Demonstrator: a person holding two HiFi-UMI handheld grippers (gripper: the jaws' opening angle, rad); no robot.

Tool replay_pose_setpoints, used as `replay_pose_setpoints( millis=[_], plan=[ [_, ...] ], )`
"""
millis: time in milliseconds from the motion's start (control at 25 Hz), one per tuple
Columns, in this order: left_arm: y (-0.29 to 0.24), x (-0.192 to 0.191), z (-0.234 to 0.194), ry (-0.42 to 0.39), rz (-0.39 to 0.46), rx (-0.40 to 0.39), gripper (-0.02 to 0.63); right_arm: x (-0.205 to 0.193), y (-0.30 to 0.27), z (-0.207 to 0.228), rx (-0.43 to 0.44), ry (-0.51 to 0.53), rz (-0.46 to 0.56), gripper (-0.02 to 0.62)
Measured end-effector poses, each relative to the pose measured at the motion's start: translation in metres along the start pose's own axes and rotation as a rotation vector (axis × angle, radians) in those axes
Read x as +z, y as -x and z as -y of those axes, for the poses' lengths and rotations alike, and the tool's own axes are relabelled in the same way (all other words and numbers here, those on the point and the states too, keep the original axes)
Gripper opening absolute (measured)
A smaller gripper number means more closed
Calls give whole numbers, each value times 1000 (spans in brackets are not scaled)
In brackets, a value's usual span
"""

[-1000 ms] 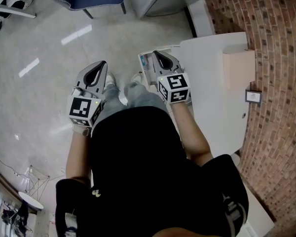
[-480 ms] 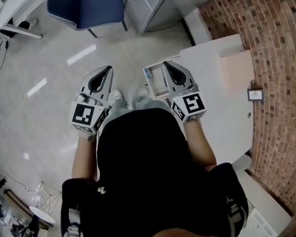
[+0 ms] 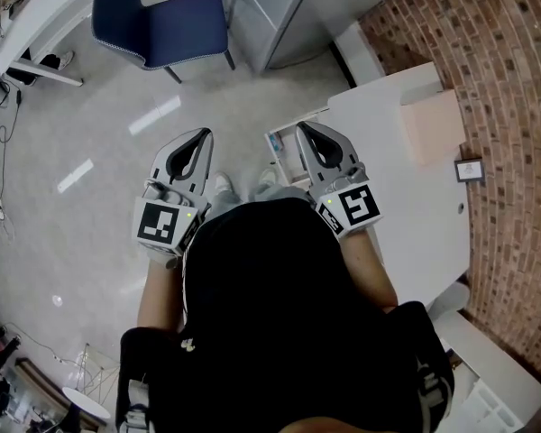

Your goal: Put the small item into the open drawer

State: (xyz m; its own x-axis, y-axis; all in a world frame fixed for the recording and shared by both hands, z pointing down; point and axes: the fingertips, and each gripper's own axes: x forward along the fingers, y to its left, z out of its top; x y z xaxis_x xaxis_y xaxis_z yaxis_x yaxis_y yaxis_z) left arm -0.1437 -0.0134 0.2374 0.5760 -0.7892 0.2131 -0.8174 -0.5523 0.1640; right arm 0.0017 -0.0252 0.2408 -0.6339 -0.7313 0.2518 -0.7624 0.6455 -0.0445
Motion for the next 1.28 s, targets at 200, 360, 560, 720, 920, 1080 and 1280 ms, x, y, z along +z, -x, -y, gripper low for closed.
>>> replay_pose_setpoints(
  millis=[200, 360, 560, 720, 920, 1080, 1280],
  plan=[
    [4, 4, 1, -2, 7, 2, 2, 7, 7, -5, 4, 1, 25, 12],
    [3, 7, 7, -20, 17, -5, 2, 6, 12, -5, 7, -4, 29, 12],
    [1, 7, 15, -25, 16, -15, 2, 3, 17, -1, -5, -1, 29, 12],
    [-2, 7, 16, -27, 13, -17, 2, -1, 20, 2, -9, -11, 29, 12],
    [-3, 7, 20, -32, 13, -27, 2, -6, 21, 4, -7, -23, 25, 12],
    [-4, 7, 22, -36, 10, -28, 3, -5, 20, 6, -5, -25, 30, 12],
    [-8, 5, 24, -38, 1, -28, 3, -7, 20, 9, 2, -21, 25, 12]
  ],
)
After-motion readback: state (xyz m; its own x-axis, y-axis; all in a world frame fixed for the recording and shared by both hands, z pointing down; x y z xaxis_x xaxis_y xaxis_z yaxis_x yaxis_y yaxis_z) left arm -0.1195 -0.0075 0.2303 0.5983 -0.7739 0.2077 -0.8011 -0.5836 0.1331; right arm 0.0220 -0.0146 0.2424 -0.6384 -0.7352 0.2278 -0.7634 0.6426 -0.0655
